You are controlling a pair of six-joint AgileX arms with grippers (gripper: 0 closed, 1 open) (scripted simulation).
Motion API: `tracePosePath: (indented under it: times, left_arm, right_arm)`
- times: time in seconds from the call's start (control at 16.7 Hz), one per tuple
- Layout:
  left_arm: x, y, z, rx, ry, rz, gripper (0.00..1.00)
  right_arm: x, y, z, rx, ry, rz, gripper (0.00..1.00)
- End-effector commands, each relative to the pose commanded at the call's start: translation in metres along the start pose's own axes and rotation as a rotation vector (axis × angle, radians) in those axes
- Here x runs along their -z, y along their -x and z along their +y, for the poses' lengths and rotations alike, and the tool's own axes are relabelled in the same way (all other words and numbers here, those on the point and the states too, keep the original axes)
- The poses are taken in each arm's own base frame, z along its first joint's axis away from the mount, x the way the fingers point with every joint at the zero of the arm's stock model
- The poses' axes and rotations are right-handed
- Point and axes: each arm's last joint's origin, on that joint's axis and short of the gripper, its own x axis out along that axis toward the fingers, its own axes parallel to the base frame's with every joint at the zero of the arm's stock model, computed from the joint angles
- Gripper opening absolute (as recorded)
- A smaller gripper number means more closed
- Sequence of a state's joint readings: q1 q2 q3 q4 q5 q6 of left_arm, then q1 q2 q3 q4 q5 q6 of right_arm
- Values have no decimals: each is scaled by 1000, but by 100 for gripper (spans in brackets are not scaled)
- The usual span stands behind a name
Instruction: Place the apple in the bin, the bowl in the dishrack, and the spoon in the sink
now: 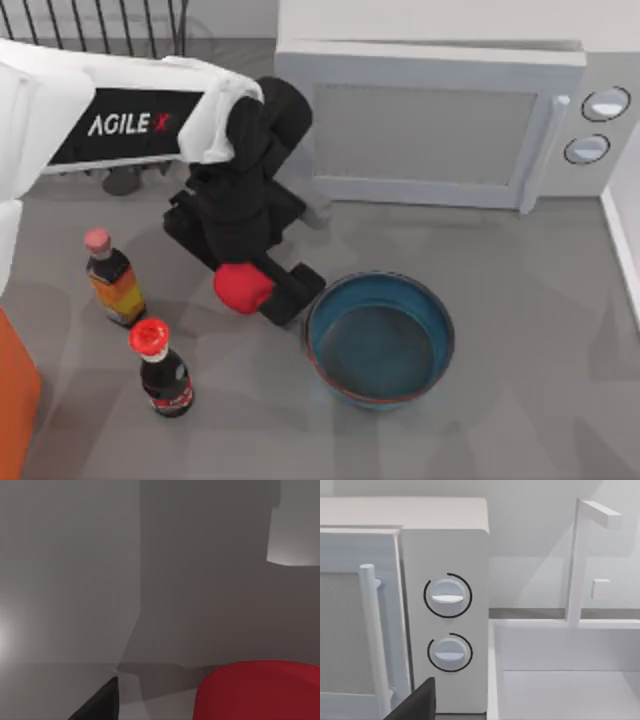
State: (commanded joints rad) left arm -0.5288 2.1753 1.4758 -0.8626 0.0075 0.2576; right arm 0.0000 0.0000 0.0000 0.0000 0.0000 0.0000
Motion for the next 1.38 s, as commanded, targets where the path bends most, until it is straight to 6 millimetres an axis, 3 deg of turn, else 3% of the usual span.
tracePosePath:
  times: [0.48, 0.96, 1.2, 1.38]
  left_arm:
    - [0, 0, 0, 0, 0, 0, 2]
    - [0, 0, 0, 0, 0, 0, 0]
    - [-3, 20, 1, -3, 1, -23, 0]
    - [-5, 51, 2, -2, 3, -12, 0]
  right_arm:
    - [0, 0, 0, 0, 0, 0, 100]
    - [0, 0, 0, 0, 0, 0, 100]
    - [0, 0, 0, 0, 0, 0, 100]
    - [0, 0, 0, 0, 0, 0, 100]
